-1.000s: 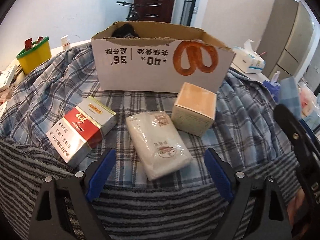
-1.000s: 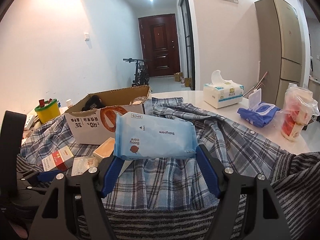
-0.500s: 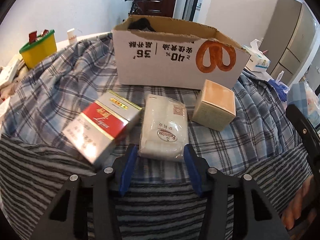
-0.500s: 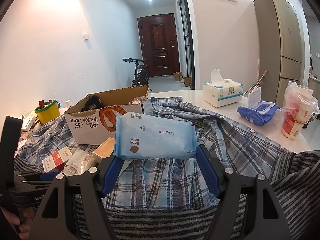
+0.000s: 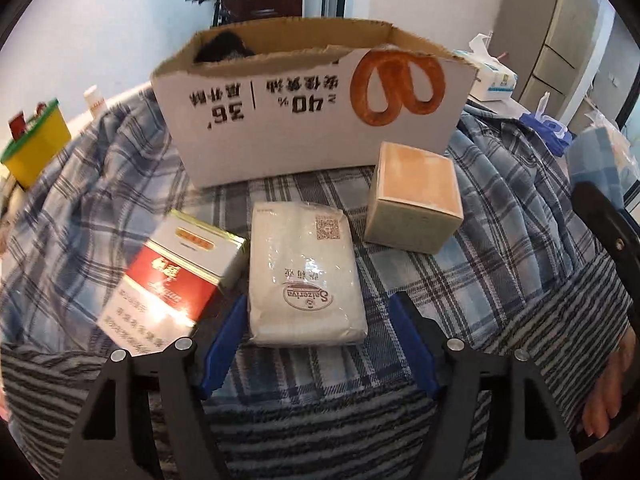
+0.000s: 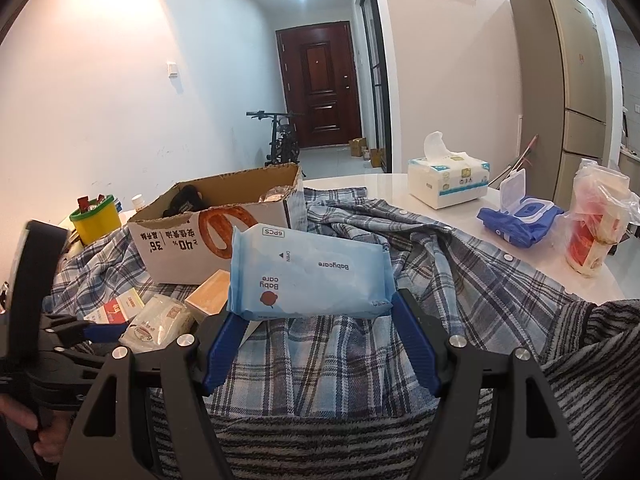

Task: Organize objects
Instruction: 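Grasp the white bagged bread with the left gripper while the right gripper holds the wipes, then lift the bagged bread and wipes pack with both grippers toward the pretzel box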

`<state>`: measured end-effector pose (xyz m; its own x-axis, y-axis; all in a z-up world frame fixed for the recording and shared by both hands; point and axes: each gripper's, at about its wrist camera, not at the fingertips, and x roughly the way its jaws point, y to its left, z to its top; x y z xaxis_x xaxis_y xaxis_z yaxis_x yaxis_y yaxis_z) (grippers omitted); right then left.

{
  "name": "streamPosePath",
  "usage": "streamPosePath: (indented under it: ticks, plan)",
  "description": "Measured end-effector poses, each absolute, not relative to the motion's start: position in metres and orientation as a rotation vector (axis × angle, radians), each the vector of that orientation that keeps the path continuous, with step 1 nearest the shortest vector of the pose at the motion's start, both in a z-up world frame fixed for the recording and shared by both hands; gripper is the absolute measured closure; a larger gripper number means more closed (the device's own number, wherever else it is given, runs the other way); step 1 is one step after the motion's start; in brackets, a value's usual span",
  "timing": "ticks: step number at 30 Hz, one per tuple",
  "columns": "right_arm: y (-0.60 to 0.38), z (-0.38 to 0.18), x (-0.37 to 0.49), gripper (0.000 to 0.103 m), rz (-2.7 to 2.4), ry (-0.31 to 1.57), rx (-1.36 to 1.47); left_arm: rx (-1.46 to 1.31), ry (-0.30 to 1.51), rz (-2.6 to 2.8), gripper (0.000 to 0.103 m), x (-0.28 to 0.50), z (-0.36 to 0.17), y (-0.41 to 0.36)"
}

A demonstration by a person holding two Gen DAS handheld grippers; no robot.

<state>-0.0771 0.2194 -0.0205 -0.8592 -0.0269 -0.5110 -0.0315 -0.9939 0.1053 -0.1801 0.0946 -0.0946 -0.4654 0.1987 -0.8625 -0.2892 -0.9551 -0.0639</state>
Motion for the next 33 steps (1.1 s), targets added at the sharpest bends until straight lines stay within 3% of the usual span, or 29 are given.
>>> streamPosePath:
  ticks: [3,4,5,9,22,33]
  plan:
    - [0.219,-0.021,-0.077,0.032,3.023,0.170,-0.834,-1.430,0.124,2.484,0.029,-0.181,-0.094,0.091]
    - [0.218,-0.021,-0.077,0.032,3.023,0.169,-0.836,-1.438,0.141,2.485,0.032,-0.182,-0.095,0.092]
    - [0.218,-0.021,-0.077,0.032,3.023,0.168,-0.838,-1.445,0.163,2.482,0.047,-0.182,-0.096,0.093]
    - [0.218,-0.022,-0.077,0.032,3.022,0.169,-0.841,-1.422,0.230,2.494,0.052,-0.179,-0.099,0.104]
    - [0.210,-0.017,-0.071,0.032,3.084,0.118,-0.796,-0.797,0.149,2.924,0.054,-0.112,-0.035,0.069]
    - [0.197,-0.009,-0.059,0.032,3.194,0.042,-0.684,-0.527,0.163,3.005,0.053,-0.075,-0.024,0.057]
